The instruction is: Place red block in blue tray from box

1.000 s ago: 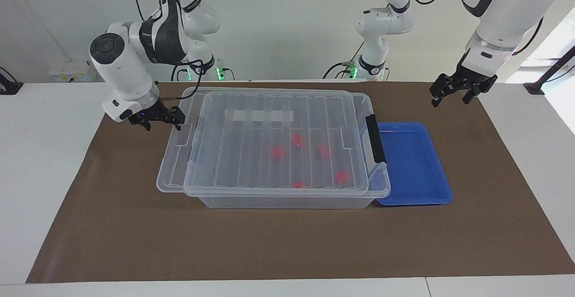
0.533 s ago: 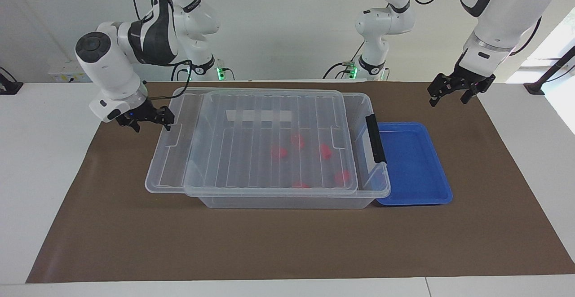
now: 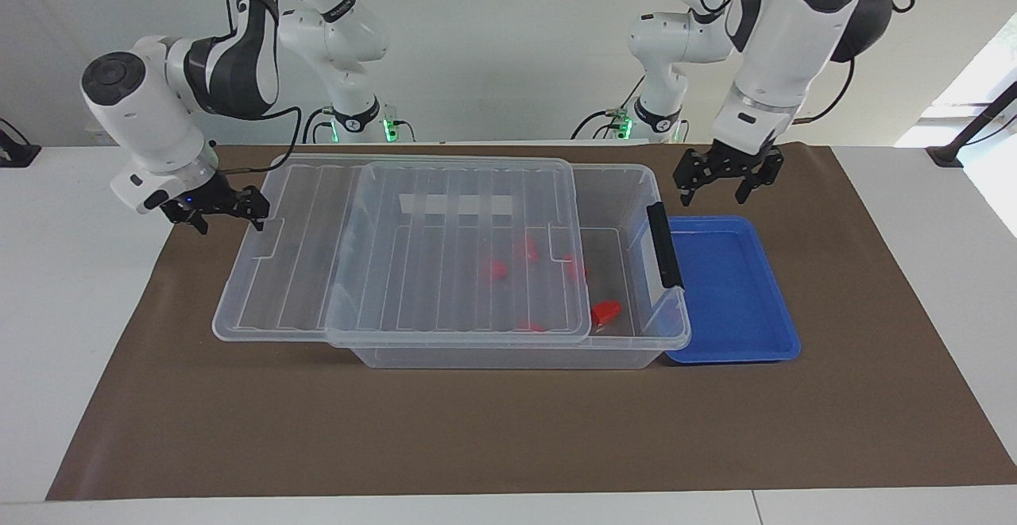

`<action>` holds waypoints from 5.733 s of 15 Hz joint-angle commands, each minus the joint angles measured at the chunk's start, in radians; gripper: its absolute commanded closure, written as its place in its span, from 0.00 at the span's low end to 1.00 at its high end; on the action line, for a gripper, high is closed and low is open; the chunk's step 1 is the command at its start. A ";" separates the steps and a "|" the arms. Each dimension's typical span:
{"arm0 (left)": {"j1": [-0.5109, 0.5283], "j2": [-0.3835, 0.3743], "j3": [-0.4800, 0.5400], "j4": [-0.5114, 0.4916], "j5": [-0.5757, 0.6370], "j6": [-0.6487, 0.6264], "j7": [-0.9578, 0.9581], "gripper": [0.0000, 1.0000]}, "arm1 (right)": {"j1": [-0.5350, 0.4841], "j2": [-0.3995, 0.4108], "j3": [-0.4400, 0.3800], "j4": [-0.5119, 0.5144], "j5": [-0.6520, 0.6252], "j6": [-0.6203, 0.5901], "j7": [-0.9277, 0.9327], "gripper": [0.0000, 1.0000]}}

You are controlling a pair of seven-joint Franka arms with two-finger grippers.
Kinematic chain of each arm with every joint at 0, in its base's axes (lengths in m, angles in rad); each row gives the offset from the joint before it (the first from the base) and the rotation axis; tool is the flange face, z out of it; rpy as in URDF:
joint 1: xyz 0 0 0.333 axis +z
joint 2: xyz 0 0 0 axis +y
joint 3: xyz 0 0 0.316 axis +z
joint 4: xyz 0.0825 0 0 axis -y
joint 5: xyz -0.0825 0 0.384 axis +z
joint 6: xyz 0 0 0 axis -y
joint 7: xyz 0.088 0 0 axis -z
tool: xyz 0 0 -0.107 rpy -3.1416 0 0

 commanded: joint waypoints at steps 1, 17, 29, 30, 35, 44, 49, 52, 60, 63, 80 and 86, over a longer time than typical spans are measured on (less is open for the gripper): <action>-0.076 -0.025 0.013 -0.100 -0.011 0.108 -0.105 0.00 | -0.003 -0.011 -0.019 -0.016 -0.023 0.021 -0.038 0.00; -0.261 0.154 0.013 -0.305 -0.011 0.520 -0.421 0.06 | -0.003 -0.010 -0.082 -0.011 -0.023 0.022 -0.138 0.00; -0.266 0.245 0.015 -0.336 -0.011 0.667 -0.487 1.00 | -0.003 -0.010 -0.111 -0.008 -0.023 0.022 -0.173 0.00; -0.266 0.242 0.015 -0.336 -0.011 0.666 -0.489 1.00 | -0.003 -0.010 -0.113 -0.008 -0.023 0.022 -0.187 0.00; -0.257 0.150 0.016 -0.292 -0.009 0.516 -0.484 1.00 | 0.005 0.009 -0.115 0.042 -0.023 -0.002 -0.182 0.00; -0.115 -0.109 0.024 -0.253 -0.009 0.183 -0.319 1.00 | 0.011 0.038 -0.056 0.176 -0.005 -0.123 -0.046 0.00; 0.051 -0.110 0.026 -0.221 -0.009 0.123 -0.074 1.00 | 0.043 0.036 -0.062 0.253 -0.016 -0.203 -0.044 0.00; 0.171 -0.099 0.026 -0.243 -0.009 0.162 0.157 1.00 | 0.045 0.036 -0.067 0.256 -0.019 -0.208 -0.044 0.00; 0.234 0.151 0.024 -0.318 -0.009 0.516 0.286 1.00 | 0.045 0.033 -0.112 0.313 -0.005 -0.254 -0.047 0.00; 0.218 0.215 0.024 -0.318 -0.009 0.604 0.289 1.00 | 0.048 0.035 -0.118 0.320 -0.002 -0.264 -0.050 0.00; 0.194 0.055 0.024 -0.041 -0.009 0.102 0.271 0.00 | 0.088 0.027 -0.069 0.369 0.035 -0.389 0.126 0.00; 0.198 0.058 0.026 0.237 -0.012 -0.182 0.269 0.00 | 0.091 0.018 -0.065 0.362 0.037 -0.387 0.129 0.00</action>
